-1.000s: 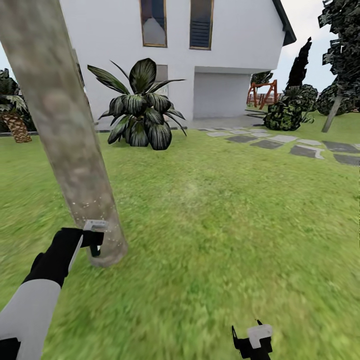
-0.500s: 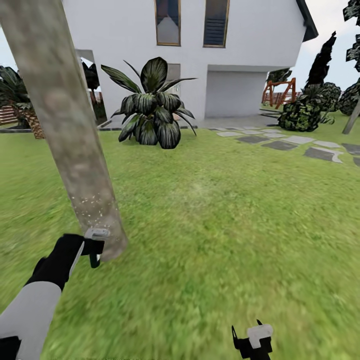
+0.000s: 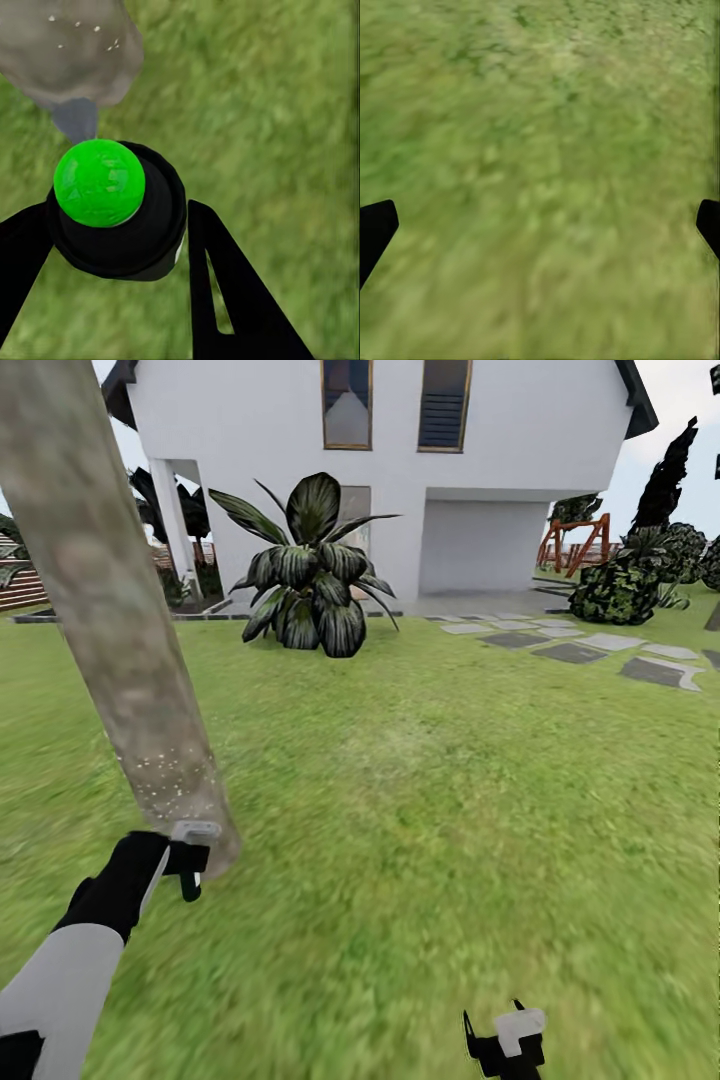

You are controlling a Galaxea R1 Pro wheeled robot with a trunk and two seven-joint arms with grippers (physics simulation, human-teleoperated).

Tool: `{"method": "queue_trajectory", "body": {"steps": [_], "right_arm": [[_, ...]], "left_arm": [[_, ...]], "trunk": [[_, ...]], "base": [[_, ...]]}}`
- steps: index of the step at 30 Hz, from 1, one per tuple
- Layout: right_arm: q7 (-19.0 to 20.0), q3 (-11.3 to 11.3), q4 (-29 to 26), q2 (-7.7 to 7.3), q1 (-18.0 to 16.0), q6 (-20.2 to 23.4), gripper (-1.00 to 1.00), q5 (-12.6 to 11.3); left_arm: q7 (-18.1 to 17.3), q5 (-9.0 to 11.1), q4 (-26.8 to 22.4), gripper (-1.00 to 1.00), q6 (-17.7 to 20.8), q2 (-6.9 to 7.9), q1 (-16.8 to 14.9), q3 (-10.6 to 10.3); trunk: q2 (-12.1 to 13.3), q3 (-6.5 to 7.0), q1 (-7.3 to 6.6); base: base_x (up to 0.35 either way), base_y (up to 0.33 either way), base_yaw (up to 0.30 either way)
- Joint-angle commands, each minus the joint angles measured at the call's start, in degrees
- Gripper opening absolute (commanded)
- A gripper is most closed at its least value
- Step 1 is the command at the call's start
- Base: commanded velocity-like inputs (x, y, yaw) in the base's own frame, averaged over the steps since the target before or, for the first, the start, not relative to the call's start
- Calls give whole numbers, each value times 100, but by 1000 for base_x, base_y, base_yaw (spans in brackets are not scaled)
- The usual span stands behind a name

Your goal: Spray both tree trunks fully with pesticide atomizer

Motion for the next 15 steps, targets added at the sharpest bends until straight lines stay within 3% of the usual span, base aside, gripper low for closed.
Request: {"method": "queue_trajectory", "body": {"steps": [1,5,9,15], "right_arm": [[-35,-28,7,0,-4,-12,100,61],[-34,-28,7,1,-4,-12,100,61],[-31,-28,7,1,-4,-12,100,61],[-35,-28,7,1,-4,-12,100,61]], "left_arm": [[-54,-60,-7,-100,20,-2,-4,17],[-54,-59,2,-100,22,11,-4,37],[-57,-56,107,-100,8,4,10,23],[-56,-56,636,-100,-591,34,38,38]], "trunk": [[-2,-5,0],[-2,-5,0],[-2,-5,0],[-2,-5,0]], "base": [[139,-266,0],[157,-259,29],[167,-251,211],[167,-251,221]]}}
